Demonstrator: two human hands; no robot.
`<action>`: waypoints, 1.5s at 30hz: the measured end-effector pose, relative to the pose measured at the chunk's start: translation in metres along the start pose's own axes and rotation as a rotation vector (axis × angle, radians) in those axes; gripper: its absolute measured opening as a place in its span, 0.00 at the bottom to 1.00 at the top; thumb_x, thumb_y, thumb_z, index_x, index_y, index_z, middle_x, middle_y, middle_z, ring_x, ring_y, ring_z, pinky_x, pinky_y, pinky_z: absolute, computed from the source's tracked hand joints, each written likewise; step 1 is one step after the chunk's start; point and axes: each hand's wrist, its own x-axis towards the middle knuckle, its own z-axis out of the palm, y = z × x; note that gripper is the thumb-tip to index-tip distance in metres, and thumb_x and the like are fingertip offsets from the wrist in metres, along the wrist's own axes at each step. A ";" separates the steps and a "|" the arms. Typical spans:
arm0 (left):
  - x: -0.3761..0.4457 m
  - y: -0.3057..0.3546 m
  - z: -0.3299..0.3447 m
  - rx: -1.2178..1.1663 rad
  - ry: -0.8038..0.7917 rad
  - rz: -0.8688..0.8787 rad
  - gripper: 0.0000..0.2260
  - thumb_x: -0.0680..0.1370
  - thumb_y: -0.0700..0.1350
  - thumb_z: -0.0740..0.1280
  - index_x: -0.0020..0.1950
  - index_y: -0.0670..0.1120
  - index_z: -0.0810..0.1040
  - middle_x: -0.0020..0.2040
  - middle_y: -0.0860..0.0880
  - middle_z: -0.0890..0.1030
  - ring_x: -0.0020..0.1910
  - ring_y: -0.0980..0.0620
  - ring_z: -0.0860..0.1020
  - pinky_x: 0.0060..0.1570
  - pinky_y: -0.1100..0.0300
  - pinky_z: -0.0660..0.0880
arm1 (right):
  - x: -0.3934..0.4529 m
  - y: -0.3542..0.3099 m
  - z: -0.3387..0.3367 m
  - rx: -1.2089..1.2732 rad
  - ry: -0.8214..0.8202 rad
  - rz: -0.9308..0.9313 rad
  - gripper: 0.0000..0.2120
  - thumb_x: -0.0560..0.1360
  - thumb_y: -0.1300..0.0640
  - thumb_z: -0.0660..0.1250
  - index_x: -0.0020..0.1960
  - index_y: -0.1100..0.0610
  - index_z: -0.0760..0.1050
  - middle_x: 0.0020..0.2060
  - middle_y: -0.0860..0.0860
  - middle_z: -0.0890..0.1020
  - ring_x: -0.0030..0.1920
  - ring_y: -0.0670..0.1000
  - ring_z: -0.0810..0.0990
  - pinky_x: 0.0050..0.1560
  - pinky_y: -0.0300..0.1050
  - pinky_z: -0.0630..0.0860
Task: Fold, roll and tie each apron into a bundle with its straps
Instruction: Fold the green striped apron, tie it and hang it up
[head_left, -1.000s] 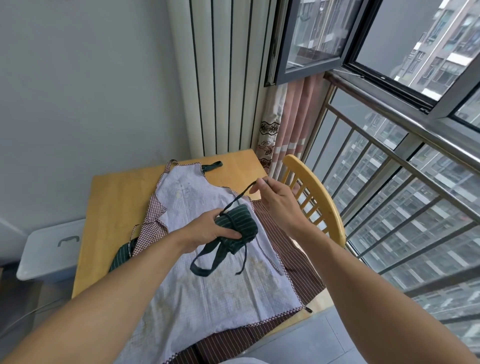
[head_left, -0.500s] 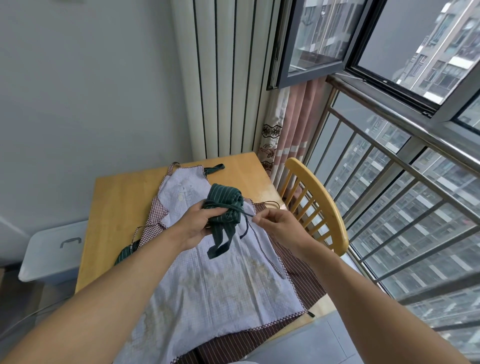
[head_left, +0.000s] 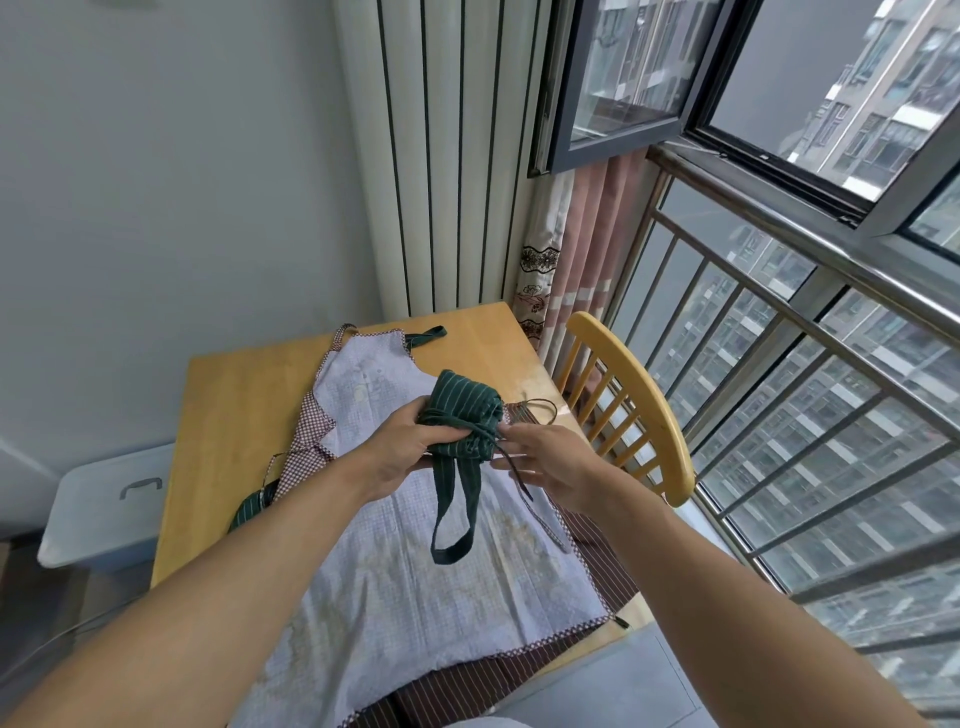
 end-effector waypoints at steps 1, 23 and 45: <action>-0.001 0.000 0.000 0.004 -0.004 0.005 0.18 0.78 0.35 0.71 0.67 0.44 0.76 0.58 0.45 0.84 0.53 0.49 0.84 0.47 0.58 0.80 | -0.001 0.000 0.001 0.035 0.013 -0.010 0.09 0.81 0.54 0.69 0.55 0.59 0.82 0.47 0.52 0.87 0.49 0.54 0.86 0.65 0.56 0.76; -0.012 -0.001 -0.006 0.453 -0.427 -0.015 0.25 0.71 0.25 0.74 0.64 0.44 0.80 0.58 0.43 0.85 0.60 0.46 0.83 0.62 0.48 0.79 | -0.002 -0.002 -0.006 -0.041 -0.157 0.048 0.13 0.81 0.62 0.66 0.57 0.71 0.81 0.53 0.62 0.83 0.52 0.58 0.81 0.60 0.52 0.80; -0.011 -0.004 0.002 0.367 -0.248 -0.038 0.23 0.72 0.38 0.79 0.65 0.47 0.79 0.56 0.45 0.86 0.57 0.47 0.84 0.64 0.49 0.78 | 0.007 0.003 -0.005 -0.118 -0.099 -0.179 0.18 0.70 0.57 0.77 0.59 0.55 0.82 0.55 0.59 0.85 0.58 0.61 0.83 0.64 0.63 0.78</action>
